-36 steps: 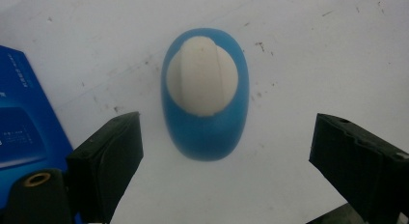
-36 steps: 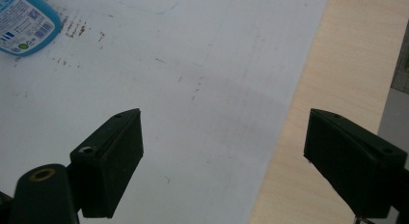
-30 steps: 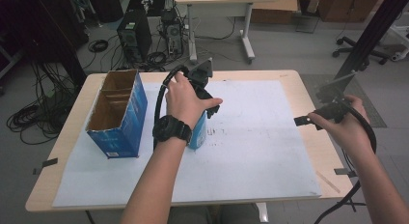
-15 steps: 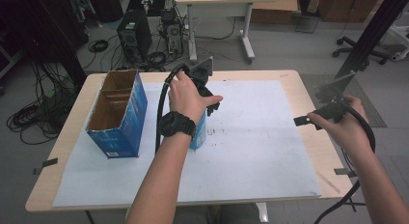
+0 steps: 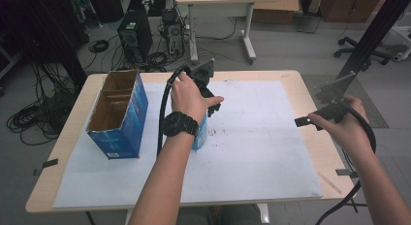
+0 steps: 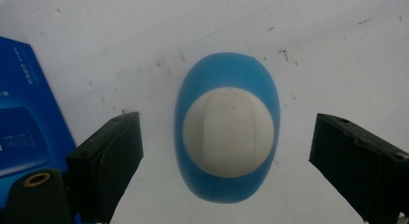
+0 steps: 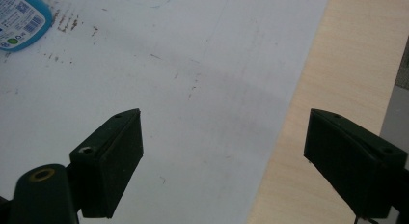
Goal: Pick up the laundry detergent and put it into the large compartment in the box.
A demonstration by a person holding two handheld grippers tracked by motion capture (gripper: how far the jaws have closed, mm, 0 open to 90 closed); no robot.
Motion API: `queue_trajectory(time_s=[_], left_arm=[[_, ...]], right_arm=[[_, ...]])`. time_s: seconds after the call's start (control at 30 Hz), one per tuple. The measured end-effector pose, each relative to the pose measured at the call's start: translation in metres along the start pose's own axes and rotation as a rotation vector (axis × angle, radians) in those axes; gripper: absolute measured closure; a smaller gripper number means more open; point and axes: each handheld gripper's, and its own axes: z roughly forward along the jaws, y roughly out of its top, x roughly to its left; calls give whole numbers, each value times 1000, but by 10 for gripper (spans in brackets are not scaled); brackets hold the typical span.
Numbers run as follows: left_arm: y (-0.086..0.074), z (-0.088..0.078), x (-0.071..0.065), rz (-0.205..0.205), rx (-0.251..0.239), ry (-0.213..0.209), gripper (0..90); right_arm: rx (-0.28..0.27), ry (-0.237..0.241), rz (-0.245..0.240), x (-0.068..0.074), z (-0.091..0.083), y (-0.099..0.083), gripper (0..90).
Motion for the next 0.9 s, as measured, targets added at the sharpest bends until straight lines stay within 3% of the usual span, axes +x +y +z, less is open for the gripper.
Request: queue_trajectory(time_s=[0.9], left_arm=[[3, 37, 2, -20, 60, 15, 146]], right_arm=[[24, 3, 6, -6, 12, -4, 135]])
